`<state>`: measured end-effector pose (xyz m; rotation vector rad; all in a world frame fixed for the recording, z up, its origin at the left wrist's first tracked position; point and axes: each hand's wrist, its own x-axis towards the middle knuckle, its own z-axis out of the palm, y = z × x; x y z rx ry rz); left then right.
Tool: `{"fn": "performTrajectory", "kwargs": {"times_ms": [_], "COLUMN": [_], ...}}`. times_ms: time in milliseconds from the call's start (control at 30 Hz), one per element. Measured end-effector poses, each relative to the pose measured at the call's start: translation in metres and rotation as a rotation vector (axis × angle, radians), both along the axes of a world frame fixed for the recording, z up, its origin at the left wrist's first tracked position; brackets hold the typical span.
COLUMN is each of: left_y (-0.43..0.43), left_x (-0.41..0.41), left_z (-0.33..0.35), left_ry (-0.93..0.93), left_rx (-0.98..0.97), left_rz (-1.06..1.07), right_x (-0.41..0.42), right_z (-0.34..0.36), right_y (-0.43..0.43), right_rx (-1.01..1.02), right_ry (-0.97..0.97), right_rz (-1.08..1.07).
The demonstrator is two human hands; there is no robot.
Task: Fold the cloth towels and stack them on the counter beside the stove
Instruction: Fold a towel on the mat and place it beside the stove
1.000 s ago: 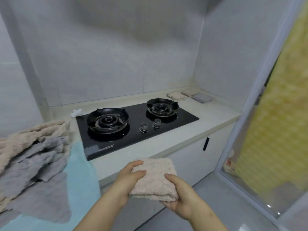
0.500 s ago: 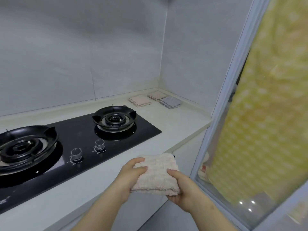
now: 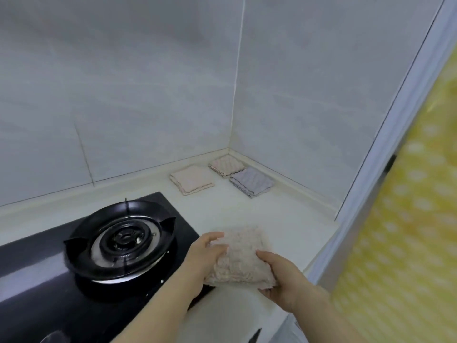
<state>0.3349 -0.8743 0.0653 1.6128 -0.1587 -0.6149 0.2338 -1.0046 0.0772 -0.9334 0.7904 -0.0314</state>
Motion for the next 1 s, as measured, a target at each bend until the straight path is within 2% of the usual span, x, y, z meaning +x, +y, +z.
{"fn": "performTrajectory", "kwargs": {"times_ms": [233,533,767,1000], "left_y": [-0.073,-0.141,-0.154,-0.162], "left_x": [0.082,0.167,0.192,0.204], "left_z": [-0.014,-0.035,-0.061,-0.068], "left_ry": [0.032,0.155,0.131,0.056], "left_rx": [-0.027,-0.050,0.107,0.269], "left_rz": [0.127,0.418,0.540,0.572], "right_x": [0.102,0.226,0.283,0.304], "right_z": [-0.013,-0.026,-0.047,-0.071], "right_y": [-0.087,-0.176,-0.190,-0.193], "right_rx": [-0.148,-0.315,-0.467,-0.597], "right_ry": [0.042,0.106,0.108,0.070], "right_rz": [0.112,0.420,0.637,0.721]}}
